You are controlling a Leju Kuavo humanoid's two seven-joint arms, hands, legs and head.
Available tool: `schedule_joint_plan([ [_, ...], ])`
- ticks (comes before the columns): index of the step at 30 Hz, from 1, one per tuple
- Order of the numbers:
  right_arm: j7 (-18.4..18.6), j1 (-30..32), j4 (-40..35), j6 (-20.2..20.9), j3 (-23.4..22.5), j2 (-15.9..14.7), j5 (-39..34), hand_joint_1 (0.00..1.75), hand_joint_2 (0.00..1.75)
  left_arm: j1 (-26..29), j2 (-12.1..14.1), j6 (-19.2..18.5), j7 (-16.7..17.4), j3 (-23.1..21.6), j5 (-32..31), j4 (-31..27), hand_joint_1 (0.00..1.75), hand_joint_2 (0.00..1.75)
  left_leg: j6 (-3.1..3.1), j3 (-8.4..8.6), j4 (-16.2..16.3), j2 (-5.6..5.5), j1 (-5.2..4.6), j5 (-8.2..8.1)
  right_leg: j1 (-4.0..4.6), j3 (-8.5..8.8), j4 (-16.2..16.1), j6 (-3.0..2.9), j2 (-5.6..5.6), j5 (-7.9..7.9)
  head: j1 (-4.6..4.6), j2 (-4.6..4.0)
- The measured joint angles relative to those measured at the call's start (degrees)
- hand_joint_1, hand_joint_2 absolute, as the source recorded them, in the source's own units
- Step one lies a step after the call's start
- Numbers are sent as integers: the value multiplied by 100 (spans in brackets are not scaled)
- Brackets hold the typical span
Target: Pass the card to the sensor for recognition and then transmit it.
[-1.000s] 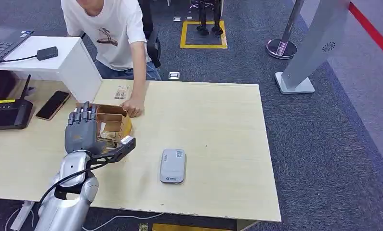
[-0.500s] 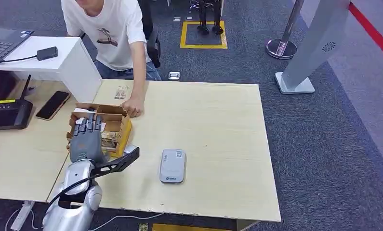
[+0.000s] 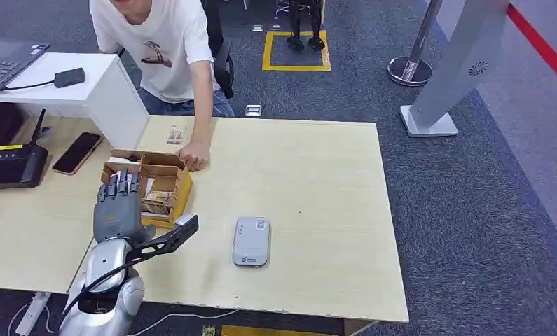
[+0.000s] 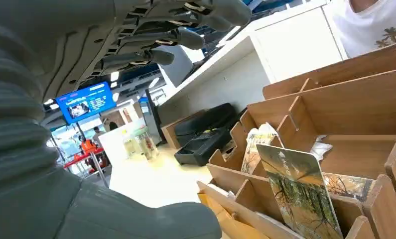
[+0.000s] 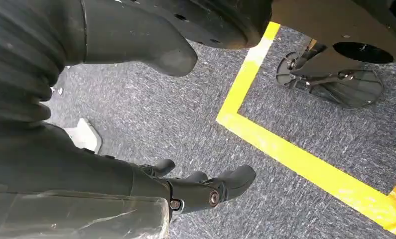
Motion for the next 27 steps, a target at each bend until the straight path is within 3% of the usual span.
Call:
schedule_joint_plan([
  [21,9,-6,0,20,-13,0,35,0,175,-39,35,-81,-39,7,0,-17,0,175,0,0,0,0,0,0,0,0,0,0,0,0,0,0],
  [27,22,-7,0,35,-11,0,87,0,175,-152,57,-83,-138,182,0,81,0,175,0,0,0,0,0,0,0,0,0,0,0,0,0,0],
])
